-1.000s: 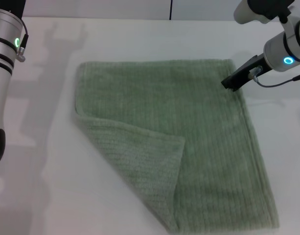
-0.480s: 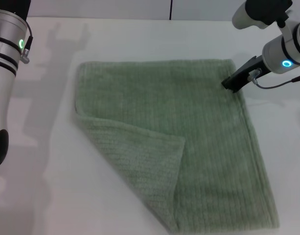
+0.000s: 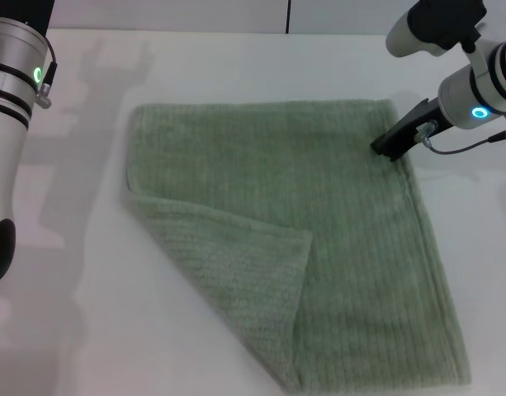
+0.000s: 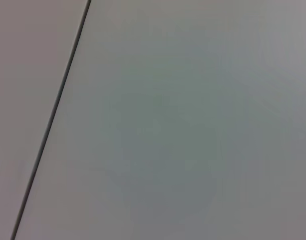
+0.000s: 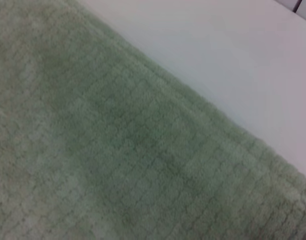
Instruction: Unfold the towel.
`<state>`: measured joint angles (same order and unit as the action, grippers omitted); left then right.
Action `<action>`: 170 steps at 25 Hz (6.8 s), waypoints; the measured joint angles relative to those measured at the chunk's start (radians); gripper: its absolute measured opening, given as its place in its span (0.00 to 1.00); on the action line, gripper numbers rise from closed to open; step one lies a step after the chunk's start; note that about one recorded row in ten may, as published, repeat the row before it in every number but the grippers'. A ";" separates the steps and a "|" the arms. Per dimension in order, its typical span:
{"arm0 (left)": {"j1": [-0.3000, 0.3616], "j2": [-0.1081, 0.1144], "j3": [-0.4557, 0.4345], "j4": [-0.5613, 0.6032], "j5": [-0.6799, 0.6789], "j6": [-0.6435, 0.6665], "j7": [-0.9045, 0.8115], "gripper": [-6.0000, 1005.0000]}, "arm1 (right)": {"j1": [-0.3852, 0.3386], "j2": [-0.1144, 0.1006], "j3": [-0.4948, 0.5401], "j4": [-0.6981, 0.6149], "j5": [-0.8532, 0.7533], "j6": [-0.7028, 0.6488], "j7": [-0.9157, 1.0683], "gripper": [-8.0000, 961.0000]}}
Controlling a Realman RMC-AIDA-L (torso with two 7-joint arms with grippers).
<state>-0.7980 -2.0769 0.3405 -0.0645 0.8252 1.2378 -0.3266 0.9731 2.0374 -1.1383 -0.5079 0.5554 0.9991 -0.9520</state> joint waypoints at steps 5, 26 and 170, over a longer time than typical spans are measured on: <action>-0.001 0.000 0.000 -0.001 0.000 0.000 0.000 0.79 | 0.002 0.001 0.000 0.010 0.000 -0.010 -0.008 0.01; -0.021 0.011 0.230 0.236 0.320 -0.217 -0.696 0.78 | 0.013 0.001 -0.001 0.032 0.000 -0.027 -0.008 0.02; 0.025 0.000 1.288 0.776 1.132 -0.108 -1.607 0.47 | 0.026 0.012 -0.015 0.043 -0.011 -0.037 -0.008 0.05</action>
<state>-0.7730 -2.0769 1.6284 0.7120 1.9570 1.1298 -1.9334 0.9990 2.0493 -1.1535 -0.4648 0.5446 0.9616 -0.9603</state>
